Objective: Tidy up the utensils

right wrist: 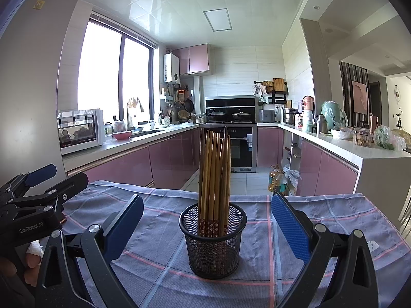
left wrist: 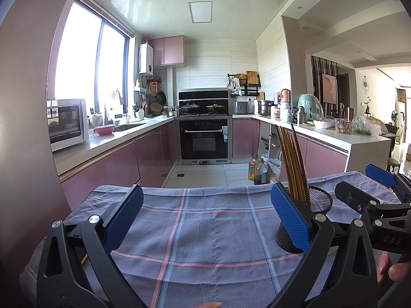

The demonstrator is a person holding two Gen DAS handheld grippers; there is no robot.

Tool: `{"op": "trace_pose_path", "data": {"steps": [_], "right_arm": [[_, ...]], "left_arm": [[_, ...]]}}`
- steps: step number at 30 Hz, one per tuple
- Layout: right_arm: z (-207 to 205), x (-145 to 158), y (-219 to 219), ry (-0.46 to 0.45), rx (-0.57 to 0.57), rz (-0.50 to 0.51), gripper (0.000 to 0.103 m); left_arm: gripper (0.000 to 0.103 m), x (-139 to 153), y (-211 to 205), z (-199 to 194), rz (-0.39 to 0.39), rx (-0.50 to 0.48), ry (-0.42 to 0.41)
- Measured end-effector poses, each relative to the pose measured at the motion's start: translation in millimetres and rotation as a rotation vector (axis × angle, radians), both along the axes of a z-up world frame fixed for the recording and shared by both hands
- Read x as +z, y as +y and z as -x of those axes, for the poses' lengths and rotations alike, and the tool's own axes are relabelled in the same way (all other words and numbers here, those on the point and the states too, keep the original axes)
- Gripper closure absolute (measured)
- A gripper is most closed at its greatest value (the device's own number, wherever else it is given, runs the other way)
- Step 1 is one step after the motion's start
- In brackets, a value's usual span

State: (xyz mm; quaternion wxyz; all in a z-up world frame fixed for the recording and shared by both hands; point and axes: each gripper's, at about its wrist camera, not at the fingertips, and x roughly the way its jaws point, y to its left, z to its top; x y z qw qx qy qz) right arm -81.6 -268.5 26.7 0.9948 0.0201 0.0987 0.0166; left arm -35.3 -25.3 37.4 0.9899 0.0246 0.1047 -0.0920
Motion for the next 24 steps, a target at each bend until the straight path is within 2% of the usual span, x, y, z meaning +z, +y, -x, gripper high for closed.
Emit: {"op": "trace_pose_path", "data": {"steps": [24], "right_arm": [[-0.2,-0.6,-2.2,0.003,-0.001,-0.005,0.007]], "left_arm": [[0.006,-1.5,4.6,-2.7,-0.002,-0.004,0.005]]}}
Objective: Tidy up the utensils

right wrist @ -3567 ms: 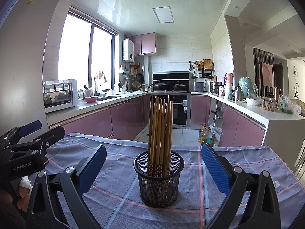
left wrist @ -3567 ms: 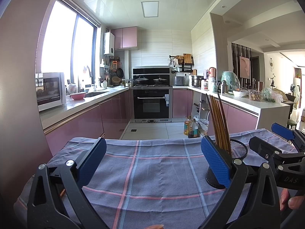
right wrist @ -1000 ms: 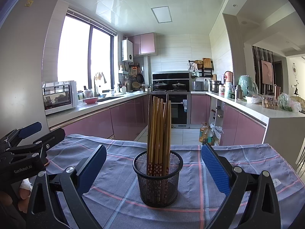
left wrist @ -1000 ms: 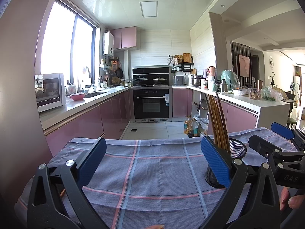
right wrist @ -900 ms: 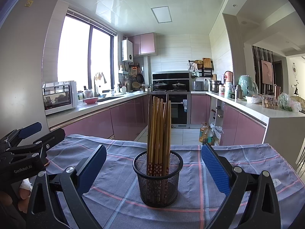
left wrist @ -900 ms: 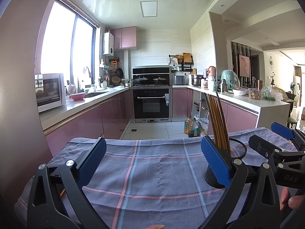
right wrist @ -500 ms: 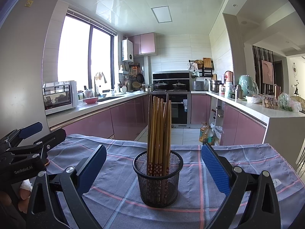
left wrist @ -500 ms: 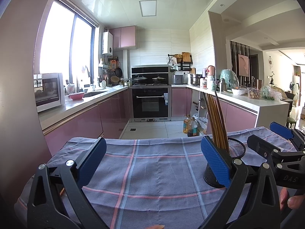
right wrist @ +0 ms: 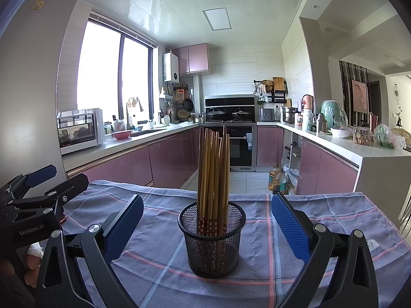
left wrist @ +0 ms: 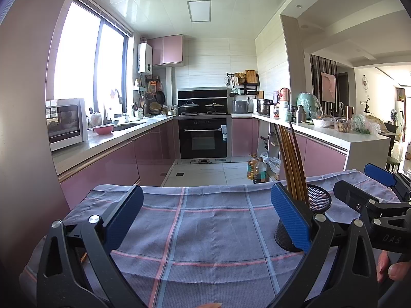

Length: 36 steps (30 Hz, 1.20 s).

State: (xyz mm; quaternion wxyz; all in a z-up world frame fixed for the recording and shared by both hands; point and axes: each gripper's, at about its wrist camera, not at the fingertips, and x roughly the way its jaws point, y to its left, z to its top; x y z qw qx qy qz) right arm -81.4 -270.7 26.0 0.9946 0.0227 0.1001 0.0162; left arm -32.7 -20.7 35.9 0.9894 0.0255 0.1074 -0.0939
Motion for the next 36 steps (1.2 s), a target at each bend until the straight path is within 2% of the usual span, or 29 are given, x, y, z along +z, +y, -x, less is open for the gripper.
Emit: {"op": "trace_pose_path", "data": {"steps": [36], "right_arm": [[-2.1,-4.5,-3.2,0.010,0.002,-0.005,0.007]], "left_arm": [[0.006,-2.6,0.3,1.0,-0.012,-0.008,0.011]]}}
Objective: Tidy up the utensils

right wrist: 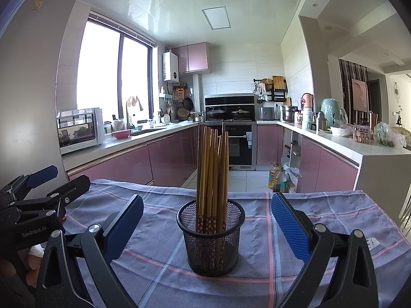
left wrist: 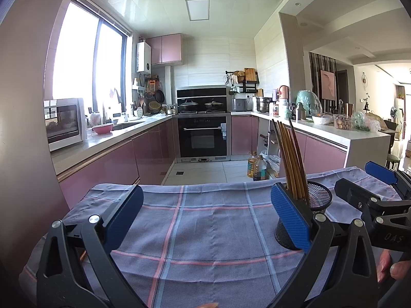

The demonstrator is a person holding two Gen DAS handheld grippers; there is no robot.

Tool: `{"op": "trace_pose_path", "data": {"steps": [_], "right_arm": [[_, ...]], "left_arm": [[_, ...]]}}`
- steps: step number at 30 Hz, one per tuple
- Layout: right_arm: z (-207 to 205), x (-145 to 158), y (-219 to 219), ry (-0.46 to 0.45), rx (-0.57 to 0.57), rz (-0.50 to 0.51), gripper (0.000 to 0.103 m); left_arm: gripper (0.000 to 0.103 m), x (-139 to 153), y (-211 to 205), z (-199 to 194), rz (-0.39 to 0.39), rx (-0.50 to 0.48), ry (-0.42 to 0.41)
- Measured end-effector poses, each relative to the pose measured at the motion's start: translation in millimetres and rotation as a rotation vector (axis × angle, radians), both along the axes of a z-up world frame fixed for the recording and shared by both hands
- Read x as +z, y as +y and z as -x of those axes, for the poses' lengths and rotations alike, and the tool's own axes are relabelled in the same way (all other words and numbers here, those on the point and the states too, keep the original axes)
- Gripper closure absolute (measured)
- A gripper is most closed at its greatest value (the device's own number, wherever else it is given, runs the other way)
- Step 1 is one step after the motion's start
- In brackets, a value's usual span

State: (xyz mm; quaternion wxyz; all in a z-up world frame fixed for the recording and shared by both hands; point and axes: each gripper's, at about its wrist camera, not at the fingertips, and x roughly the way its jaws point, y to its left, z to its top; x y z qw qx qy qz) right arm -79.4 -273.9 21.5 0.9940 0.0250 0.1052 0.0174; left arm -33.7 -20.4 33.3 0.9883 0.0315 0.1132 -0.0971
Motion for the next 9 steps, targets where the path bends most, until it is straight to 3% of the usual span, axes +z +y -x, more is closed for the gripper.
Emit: {"op": "trace_pose_path", "data": {"steps": [4,9], "right_arm": [[-3,-4,-7,0.033,0.002,-0.001,0.007],[-13,-28,-51,0.204,-0.113,0.036,0.007]], "left_arm": [[0.005,-2,2,-4,0.001,-0.009,0.035],[0.005,-13,11,-17,-0.009,-0.011,0.109]]}}
